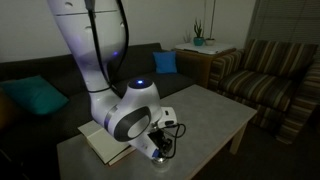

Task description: Close the candle tin

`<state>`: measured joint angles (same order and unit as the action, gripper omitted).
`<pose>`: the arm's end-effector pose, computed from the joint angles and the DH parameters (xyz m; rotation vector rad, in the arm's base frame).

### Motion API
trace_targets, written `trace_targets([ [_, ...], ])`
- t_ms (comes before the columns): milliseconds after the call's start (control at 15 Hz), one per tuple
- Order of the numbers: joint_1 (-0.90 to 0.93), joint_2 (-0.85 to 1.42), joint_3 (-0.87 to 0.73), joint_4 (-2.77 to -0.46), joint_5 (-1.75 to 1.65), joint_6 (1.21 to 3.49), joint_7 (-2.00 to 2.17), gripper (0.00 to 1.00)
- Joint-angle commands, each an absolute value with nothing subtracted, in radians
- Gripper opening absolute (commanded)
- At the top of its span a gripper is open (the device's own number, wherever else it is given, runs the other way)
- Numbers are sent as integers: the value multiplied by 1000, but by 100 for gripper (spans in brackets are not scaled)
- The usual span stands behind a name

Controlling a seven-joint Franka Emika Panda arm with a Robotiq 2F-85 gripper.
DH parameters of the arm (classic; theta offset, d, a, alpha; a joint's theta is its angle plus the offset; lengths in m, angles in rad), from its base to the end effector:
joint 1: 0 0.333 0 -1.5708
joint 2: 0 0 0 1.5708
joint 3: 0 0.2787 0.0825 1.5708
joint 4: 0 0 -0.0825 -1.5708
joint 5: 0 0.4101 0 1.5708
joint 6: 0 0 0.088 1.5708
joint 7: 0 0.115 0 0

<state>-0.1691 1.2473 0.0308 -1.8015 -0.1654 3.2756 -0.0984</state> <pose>0.5192 -0.0521 -0.1489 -3.1139 -0.1593 -0.3615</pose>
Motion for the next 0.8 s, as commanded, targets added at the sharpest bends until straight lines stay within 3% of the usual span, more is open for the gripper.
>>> trace_targets([
  [0,-266,1243,107,-1759,-180,3134,-149,44],
  [733,-237,1232,103,-1608,-112,2815,-169,44],
])
